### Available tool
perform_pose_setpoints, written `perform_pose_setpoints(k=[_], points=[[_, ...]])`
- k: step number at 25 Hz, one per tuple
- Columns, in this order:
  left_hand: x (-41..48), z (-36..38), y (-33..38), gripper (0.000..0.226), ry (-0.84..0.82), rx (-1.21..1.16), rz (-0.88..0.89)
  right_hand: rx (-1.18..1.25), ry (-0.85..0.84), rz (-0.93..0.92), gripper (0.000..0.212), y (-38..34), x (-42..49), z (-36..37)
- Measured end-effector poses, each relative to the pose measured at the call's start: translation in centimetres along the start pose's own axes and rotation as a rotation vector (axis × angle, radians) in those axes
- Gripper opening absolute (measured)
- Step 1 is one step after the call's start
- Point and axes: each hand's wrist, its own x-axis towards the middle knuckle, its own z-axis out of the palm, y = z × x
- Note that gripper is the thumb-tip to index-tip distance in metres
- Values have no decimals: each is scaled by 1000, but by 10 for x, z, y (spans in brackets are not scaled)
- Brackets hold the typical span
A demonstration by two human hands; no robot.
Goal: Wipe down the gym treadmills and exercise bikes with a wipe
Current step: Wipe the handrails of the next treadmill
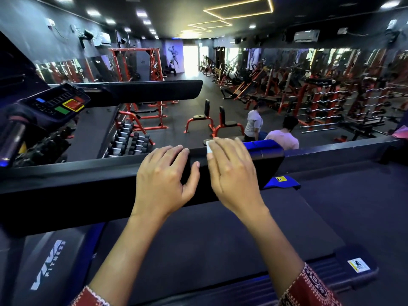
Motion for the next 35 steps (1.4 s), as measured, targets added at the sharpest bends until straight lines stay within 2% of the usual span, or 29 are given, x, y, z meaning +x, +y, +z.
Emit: perform_pose_setpoints(k=[1,4,5,8,12,15,19,22,25,28,32,35], points=[[-1,-3,-3,35,5,1,5,23,2,-38,33,-2,-1,0],[-6,-11,-16,33,14,24,15,-20,93,125,33,-7,-2,1],[-8,-14,-21,33,15,28,21,-39,81,118,34,-15,-4,4],[-13,-23,-34,33,16,38,32,-37,-36,-62,34,-39,-1,9],[-16,-37,-55,35,14,52,8,-73,-84,118,33,-62,21,16],[-21,-44,-66,35,16,55,2,-2,-147,-33,35,-74,13,21],[-29,-50,-73,35,31,61,-11,-45,-29,104,39,-79,-6,18],[-30,-50,-72,34,31,55,-19,-39,-39,15,39,-84,-15,22],[-33,-52,-72,34,35,59,-26,35,1,146,40,-91,-14,24],[-35,-58,-80,34,39,80,-18,50,-85,-13,38,-104,-11,26],[-38,-69,-96,33,38,95,-33,-31,-104,131,37,-117,11,29],[-42,-79,-114,34,32,108,-28,9,-181,-21,37,-137,10,37]])
